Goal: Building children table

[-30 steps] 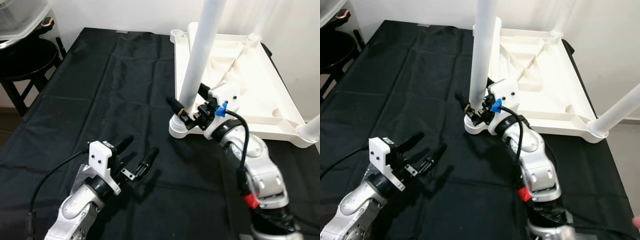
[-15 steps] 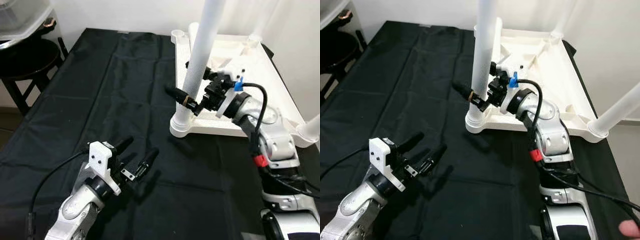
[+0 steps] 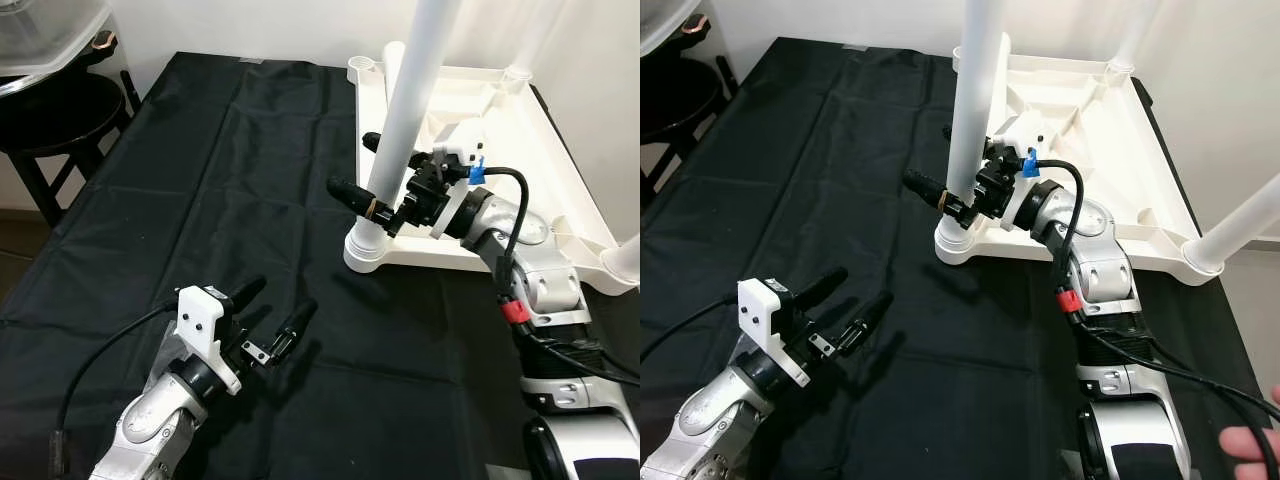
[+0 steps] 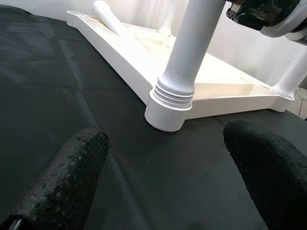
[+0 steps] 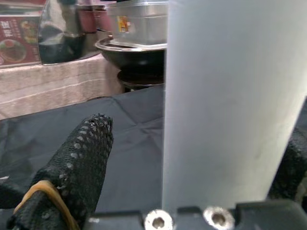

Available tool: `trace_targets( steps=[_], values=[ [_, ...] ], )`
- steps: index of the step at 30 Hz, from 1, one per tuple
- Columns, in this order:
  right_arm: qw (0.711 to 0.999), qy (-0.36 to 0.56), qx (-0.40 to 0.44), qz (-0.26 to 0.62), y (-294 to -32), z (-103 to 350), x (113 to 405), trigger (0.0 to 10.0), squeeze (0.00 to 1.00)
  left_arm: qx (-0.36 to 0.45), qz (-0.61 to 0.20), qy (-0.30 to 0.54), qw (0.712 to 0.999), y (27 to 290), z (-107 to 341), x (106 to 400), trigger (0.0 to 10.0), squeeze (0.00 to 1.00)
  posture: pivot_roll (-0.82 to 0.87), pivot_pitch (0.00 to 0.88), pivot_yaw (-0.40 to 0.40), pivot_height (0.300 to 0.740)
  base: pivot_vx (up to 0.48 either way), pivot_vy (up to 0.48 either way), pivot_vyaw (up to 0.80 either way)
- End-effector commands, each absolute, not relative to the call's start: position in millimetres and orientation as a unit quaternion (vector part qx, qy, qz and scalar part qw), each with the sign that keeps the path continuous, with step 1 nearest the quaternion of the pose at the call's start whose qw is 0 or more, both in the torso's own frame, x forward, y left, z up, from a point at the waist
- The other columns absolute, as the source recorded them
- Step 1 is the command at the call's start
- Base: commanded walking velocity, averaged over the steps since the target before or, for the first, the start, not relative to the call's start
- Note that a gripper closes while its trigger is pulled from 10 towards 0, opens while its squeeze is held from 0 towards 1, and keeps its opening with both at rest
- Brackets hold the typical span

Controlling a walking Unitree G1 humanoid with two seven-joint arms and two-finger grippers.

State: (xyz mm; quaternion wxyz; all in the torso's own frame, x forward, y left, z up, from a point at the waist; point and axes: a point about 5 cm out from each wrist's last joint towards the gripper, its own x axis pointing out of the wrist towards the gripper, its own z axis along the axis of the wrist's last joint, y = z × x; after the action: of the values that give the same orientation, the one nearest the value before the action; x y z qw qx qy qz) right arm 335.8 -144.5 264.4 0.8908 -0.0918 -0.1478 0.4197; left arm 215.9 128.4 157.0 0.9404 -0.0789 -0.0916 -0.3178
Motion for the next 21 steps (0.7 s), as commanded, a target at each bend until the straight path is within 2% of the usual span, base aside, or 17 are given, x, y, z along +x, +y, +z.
trace_targets(
  steps=[1,7,21],
  values=[
    [0.906,-0.143,-0.083,0.390,-145,257,331,0.0,0.00,-0.078,-0.320,-0.087,0.940,129,157,213,10.0,0.00,0.02,0.234,-0.054,0.740,0.000,0.000,0.00],
    [0.921,-0.133,-0.055,0.362,-133,242,316,0.0,0.00,-0.078,-0.320,-0.088,0.940,128,157,215,10.0,0.00,0.01,0.227,-0.057,0.740,0.000,0.000,0.00],
    [0.926,-0.127,-0.042,0.354,-123,233,306,0.0,0.00,-0.078,-0.321,-0.088,0.940,128,155,216,10.0,0.00,0.01,0.205,-0.058,0.740,0.000,0.000,0.00]
  ],
)
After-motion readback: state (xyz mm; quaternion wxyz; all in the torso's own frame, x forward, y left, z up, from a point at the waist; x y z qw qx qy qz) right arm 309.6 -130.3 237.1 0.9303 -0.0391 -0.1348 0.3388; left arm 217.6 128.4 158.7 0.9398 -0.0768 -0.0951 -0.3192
